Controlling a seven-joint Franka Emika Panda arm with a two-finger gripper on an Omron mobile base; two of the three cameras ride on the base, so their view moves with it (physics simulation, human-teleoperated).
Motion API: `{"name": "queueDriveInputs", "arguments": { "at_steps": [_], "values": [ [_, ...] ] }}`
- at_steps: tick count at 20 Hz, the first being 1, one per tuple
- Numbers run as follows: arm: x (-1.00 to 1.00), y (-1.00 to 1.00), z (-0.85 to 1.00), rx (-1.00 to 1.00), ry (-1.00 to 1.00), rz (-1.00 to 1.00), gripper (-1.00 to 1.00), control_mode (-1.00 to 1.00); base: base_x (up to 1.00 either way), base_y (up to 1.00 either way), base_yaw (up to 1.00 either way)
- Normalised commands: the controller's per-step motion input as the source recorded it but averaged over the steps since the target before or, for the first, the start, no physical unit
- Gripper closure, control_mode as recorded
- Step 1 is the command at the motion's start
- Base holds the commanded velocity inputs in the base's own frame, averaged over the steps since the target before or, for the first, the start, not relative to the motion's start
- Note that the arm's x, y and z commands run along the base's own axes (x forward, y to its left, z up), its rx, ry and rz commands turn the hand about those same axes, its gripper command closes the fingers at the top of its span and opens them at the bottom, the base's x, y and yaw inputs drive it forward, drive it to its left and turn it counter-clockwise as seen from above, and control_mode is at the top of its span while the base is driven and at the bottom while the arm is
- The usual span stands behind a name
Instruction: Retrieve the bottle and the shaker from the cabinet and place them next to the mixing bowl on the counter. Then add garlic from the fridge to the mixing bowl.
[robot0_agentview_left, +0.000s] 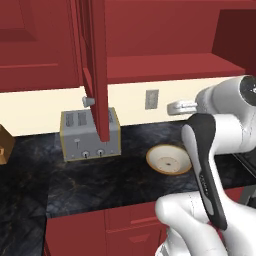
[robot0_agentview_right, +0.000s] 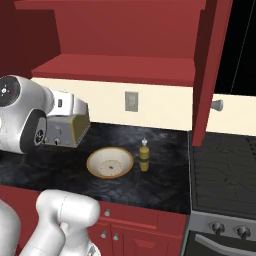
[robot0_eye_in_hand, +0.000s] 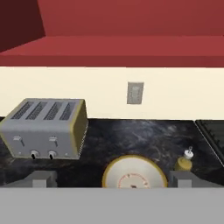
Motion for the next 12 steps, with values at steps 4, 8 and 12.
{"name": "queueDriveInputs", "arguments": {
  "at_steps": [4,8,12],
  "values": [
    [0.12,0.0,0.06,0.27,-0.01,-0.17,-1.0,-1.0,0.0,0.0,0.0],
    [-0.51,0.0,0.33,0.01,0.0,0.0,-1.0,-1.0,0.0,0.0,0.0],
    [-0.45,0.0,0.29,0.0,0.0,0.0,-1.0,-1.0,0.0,0.0,0.0]
  ]
}}
